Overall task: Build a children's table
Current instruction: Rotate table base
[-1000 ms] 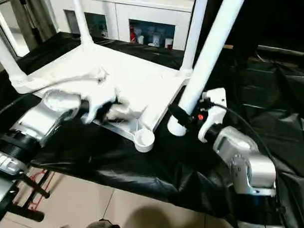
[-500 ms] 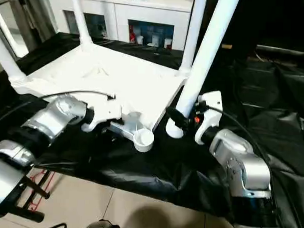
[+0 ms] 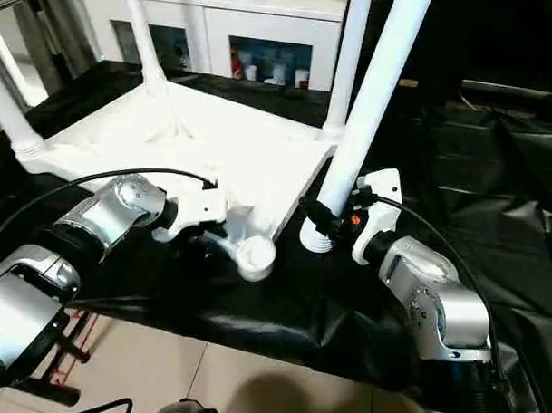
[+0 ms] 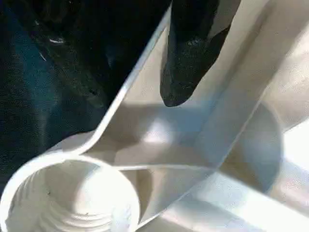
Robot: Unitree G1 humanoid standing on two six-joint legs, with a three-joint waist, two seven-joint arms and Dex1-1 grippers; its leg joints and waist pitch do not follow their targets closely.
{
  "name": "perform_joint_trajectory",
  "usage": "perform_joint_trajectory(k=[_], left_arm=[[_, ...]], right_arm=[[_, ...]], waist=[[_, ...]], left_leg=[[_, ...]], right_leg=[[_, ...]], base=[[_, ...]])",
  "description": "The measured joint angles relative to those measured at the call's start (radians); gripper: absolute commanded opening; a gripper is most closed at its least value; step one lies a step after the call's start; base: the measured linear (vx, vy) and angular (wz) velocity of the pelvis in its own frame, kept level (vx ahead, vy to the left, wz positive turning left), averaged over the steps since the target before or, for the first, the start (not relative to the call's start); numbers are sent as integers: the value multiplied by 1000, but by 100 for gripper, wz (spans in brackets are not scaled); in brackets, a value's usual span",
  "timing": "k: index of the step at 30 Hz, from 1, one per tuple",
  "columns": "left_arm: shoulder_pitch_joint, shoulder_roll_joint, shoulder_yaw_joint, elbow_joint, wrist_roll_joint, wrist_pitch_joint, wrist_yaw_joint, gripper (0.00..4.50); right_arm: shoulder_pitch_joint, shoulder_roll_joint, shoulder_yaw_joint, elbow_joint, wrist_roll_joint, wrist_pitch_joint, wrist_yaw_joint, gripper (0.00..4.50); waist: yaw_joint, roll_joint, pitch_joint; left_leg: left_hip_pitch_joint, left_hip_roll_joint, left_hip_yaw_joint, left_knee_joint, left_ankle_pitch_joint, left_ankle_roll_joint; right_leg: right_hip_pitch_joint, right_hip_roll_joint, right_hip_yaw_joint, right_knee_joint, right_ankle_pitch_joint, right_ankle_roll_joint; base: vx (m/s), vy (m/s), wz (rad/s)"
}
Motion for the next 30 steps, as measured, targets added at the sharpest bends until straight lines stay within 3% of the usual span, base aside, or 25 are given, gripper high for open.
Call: perform_joint_trajectory(k=[7, 14, 20, 23, 27, 30], left_arm=[[3, 5, -25, -60, 2, 53, -170, 107], [5, -29, -26, -77, 14, 86, -171, 67], [5, -129, 34, -75, -12, 190, -27, 41], [5, -164, 67, -51, -16, 183, 93, 31], [5, -168, 97, -32, -29, 176, 145, 12], [21, -172, 106, -18, -23, 82, 224, 2]], right_arm=[[-1, -7, 1, 0, -11, -4, 2, 193], [-1, -16, 2, 3, -16, -6, 5, 193], [-1, -15, 4, 4, -16, -8, 9, 191], [-1, -13, 4, 13, -18, -17, 5, 191], [-1, -13, 4, 14, -34, -22, 1, 191], [-1, -12, 4, 14, -37, -23, 1, 191]], waist=[[0, 1, 0], [-1, 1, -1], [-7, 1, 0], [-17, 1, 0], [-30, 1, 0], [-29, 1, 0]], left_leg=[[0, 0, 0, 0, 0, 0], [1, 0, 0, 0, 0, 0], [1, 0, 0, 0, 0, 0], [1, 0, 0, 0, 0, 0], [1, 0, 0, -3, 0, 0], [0, 0, 0, -3, 0, 0]], right_leg=[[0, 0, 0, 0, 0, 0], [1, 0, 0, 0, 0, 0], [-1, 0, 0, 0, 1, -2], [-2, 0, 0, 0, 1, -2], [-3, 0, -1, -2, 1, -2], [-3, 0, -1, -3, 1, -2]], base=[[0, 0, 0], [0, 0, 0], [0, 0, 0], [0, 0, 0], [0, 0, 0], [0, 0, 0]])
